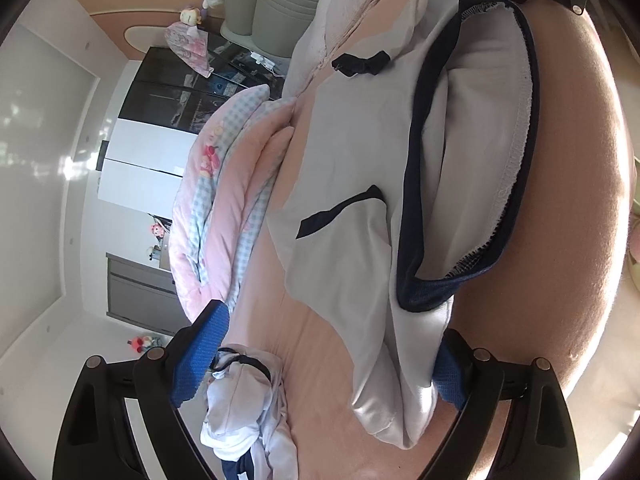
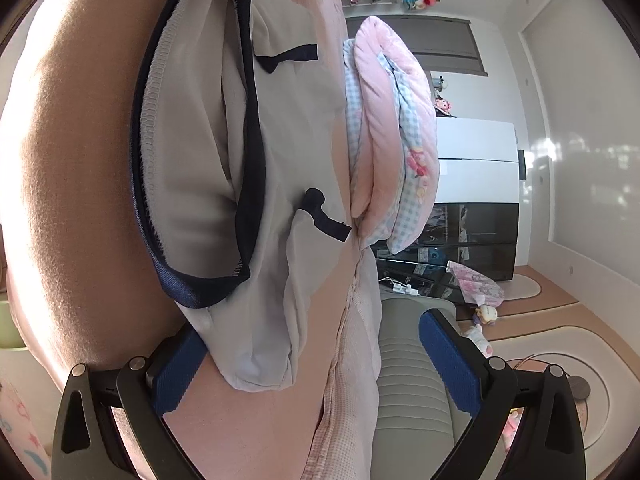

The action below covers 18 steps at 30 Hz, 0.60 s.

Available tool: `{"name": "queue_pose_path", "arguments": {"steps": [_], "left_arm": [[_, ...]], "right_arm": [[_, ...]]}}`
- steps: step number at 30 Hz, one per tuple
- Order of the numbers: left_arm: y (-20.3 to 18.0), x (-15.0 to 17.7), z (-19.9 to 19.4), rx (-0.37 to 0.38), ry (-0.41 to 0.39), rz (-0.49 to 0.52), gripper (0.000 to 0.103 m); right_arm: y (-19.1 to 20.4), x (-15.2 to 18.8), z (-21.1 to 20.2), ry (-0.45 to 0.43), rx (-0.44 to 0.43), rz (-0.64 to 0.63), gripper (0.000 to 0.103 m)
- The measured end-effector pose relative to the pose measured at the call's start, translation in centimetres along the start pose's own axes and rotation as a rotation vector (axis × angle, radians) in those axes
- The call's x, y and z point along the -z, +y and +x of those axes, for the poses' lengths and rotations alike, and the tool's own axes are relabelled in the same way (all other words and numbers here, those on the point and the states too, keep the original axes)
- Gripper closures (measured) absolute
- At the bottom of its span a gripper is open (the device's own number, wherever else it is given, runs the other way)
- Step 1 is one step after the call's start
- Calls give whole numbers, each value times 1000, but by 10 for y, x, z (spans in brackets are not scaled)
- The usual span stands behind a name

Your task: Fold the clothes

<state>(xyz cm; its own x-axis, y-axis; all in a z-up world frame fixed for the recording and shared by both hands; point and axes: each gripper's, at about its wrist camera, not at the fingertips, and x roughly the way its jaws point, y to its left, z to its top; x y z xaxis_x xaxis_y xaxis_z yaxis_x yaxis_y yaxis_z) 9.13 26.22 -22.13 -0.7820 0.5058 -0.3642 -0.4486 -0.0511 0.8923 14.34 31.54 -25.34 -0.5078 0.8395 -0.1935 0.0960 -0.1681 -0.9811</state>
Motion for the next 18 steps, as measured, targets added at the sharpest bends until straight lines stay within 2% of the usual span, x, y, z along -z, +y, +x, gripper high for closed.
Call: {"name": "queue_pose_path", "arguments": {"steps": [3, 6, 9, 18], "left_arm": [[5, 0, 4, 13, 16, -33, 11], [5, -2, 9, 9, 27, -53, 11], [6, -7, 12, 18, 35, -80, 11], [7, -17, 14, 18, 27, -118, 11]], "right_arm": [[-2, 1, 1, 2, 107, -30, 2], [-4, 0, 8, 19, 18, -14, 2], [-7, -2, 13, 40, -21, -8, 2], [4, -14, 13, 35, 67, -39, 2]]}}
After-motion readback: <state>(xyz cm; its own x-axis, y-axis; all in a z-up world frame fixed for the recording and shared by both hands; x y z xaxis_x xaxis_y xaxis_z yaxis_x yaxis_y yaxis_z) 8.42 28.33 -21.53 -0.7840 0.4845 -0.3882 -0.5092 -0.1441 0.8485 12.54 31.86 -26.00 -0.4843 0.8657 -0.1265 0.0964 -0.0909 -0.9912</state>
